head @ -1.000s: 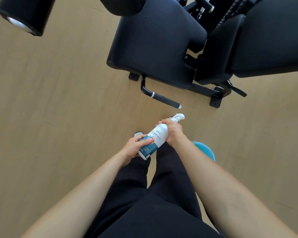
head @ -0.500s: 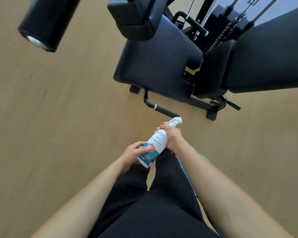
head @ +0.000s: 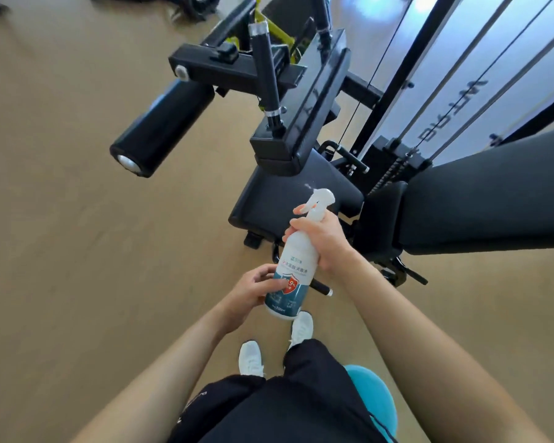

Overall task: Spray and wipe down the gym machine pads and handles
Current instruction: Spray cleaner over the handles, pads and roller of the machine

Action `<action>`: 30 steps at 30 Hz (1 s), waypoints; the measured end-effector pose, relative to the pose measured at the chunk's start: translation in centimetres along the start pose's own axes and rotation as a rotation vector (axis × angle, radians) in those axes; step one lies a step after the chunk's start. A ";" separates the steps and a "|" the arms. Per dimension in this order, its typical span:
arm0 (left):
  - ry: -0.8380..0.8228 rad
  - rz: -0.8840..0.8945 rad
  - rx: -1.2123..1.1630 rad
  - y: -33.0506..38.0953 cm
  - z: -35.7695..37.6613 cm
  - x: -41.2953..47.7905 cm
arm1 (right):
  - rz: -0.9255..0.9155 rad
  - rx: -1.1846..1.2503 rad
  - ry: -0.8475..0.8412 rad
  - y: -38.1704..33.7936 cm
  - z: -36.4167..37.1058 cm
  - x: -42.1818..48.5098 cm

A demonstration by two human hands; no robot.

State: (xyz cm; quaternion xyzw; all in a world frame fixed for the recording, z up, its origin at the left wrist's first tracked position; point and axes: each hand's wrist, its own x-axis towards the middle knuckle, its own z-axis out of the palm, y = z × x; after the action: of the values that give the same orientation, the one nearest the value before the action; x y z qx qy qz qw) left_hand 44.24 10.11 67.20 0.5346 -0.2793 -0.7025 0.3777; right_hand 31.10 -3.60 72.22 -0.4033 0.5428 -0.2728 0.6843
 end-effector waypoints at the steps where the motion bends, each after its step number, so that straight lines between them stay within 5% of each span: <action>1: 0.007 0.021 0.016 0.7 0.2 0.1 | -0.002 -0.004 -0.010 -0.8 0.0 0.2; 9: -0.001 0.030 0.054 3.1 2.7 2.3 | -0.022 -0.146 -0.033 -4.3 -2.3 1.0; 17: 0.119 0.031 0.052 6.8 6.8 8.5 | -0.001 -0.012 -0.007 -7.9 -7.2 6.9; 30: 0.281 0.014 -0.054 12.8 13.9 20.6 | 0.039 -0.047 -0.190 -15.0 -15.9 18.6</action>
State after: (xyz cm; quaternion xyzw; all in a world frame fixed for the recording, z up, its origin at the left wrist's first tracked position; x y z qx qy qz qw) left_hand 30.85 -14.32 70.03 0.6153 -0.2083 -0.6253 0.4324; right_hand 21.62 -30.59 73.86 -0.4326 0.4894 -0.2069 0.7283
